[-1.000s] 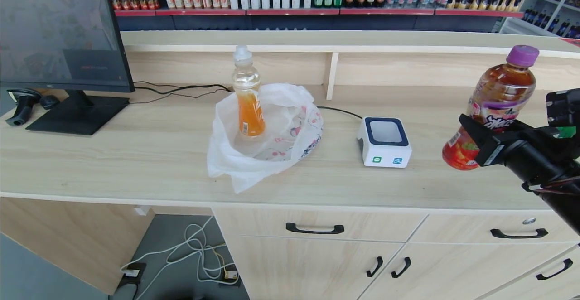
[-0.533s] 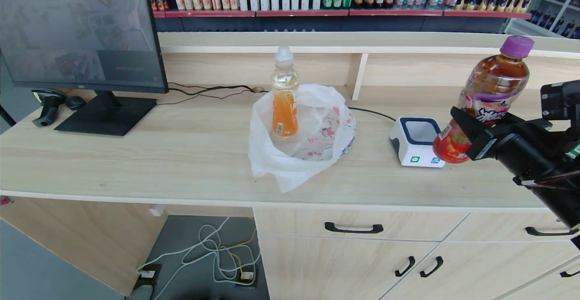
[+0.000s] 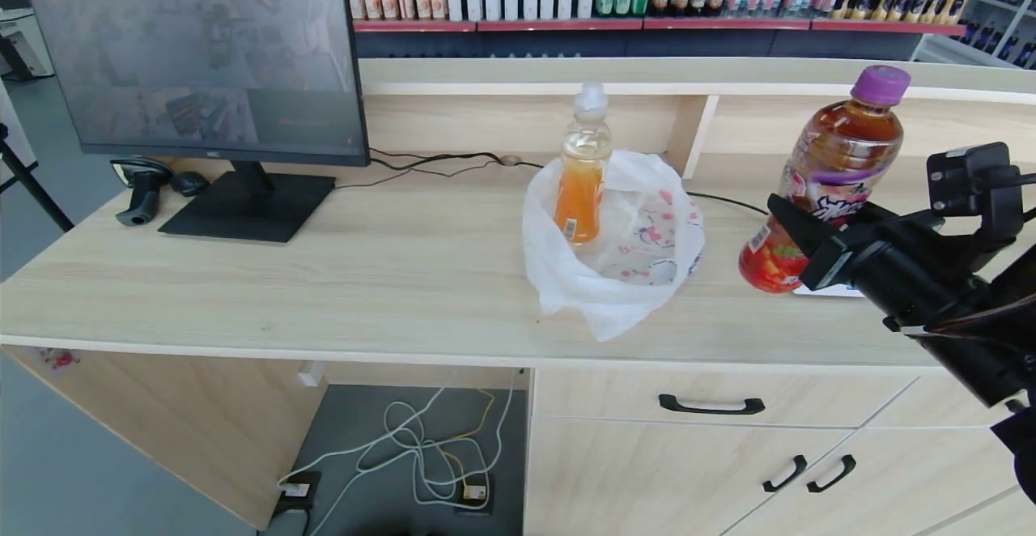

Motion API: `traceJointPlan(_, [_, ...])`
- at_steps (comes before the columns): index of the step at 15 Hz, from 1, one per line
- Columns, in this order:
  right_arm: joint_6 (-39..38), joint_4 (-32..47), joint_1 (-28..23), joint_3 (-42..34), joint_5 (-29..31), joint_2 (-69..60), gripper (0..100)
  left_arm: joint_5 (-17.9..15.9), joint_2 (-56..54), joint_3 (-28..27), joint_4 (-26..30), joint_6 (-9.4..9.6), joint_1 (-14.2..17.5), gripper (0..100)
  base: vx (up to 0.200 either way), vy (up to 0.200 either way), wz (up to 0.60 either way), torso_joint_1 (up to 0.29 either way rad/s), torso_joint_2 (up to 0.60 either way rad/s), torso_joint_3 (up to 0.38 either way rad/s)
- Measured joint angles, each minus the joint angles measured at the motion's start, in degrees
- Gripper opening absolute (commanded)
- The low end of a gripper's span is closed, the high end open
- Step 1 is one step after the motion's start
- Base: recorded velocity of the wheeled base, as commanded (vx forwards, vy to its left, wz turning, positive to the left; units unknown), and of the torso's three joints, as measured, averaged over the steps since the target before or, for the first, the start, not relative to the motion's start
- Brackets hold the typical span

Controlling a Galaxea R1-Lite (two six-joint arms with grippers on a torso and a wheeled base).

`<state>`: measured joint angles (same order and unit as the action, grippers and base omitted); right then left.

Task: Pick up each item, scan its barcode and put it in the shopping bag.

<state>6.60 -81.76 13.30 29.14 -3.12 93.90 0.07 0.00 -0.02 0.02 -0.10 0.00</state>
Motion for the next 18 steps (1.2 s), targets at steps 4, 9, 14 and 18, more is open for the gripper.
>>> traceJointPlan(4, [0.0,0.1,0.3,2.0,-0.7,1.5,0,0.0,0.0,0.0,0.0,0.07,0.0,100,0.050,0.000,0.00,-0.001,0.00,0.002])
traceJointPlan(9, [0.1,-0.3,1.3,4.9,-1.0,3.5,0,0.0,0.0,0.0,0.0,0.05,0.0,100,0.200,0.000,0.00,0.002,0.00,0.002])
traceJointPlan(14, [0.0,-0.5,2.4,10.7,-0.9,8.0,0,0.0,0.0,0.0,0.0,0.00,0.0,100,0.000,0.000,0.00,0.000,0.00,0.000])
traceJointPlan(18, [-1.0,-0.5,2.3,17.1,-0.8,12.9,0,0.0,0.0,0.0,0.0,-0.06,0.0,100,0.000,0.000,0.00,0.000,0.00,0.000])
